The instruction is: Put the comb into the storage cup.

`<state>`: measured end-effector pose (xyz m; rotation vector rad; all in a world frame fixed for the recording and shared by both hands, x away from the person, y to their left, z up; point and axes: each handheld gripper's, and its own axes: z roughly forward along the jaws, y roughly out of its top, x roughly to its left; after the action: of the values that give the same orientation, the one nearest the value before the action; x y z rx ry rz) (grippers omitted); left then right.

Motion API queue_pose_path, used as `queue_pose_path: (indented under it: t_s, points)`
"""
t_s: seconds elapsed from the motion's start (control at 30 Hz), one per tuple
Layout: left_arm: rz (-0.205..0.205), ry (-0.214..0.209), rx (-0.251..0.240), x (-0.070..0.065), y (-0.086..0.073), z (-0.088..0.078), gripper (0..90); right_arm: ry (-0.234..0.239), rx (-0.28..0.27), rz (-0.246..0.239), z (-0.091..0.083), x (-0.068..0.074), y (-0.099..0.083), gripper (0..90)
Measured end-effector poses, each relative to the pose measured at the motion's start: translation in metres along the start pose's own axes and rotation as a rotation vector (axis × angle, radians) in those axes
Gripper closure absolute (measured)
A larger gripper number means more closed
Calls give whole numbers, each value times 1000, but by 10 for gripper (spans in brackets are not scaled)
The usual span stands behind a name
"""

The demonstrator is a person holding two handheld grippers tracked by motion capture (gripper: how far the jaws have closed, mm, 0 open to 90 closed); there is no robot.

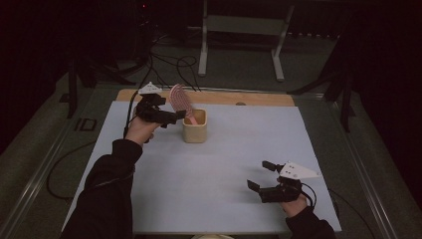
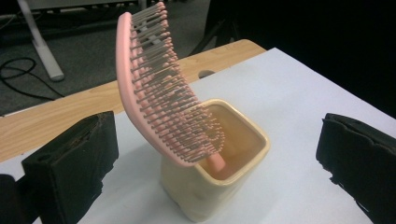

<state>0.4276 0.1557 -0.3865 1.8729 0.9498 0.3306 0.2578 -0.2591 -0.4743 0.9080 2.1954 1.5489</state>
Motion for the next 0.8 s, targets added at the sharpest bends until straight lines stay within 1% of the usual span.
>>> queue_pose_path:
  t_s: [0.17, 0.23, 0.27, 0.33, 0.4, 0.47, 0.6, 0.67, 0.8]
  points:
    - [16, -18, 0, -1, -4, -5, 2, -1, 2, 0, 0, 0, 0, 95]
    - [24, -16, -1, -2, -6, -7, 2, 0, 2, -2, 0, 0, 0, 95]
    - [19, -25, -4, -2, -8, -8, 2, 1, 1, -4, 0, 0, 0, 95]
    - [19, -24, -4, -2, -10, -10, 2, 0, 2, 2, 0, 0, 0, 95]
    - [30, -19, -3, -2, -12, -12, 2, -1, 3, -1, 0, 0, 0, 95]
    - [34, -28, -13, -2, -13, -15, 2, 0, 1, 0, 0, 0, 0, 95]
    - [48, -36, -17, -2, -18, -21, 2, -2, 2, 1, 0, 0, 0, 95]
    - [55, -49, -15, -3, -21, -23, 2, 0, 1, 2, 0, 0, 0, 95]
    - [79, -53, -6, -7, -28, -29, 2, 0, 3, -2, 0, 0, 0, 95]
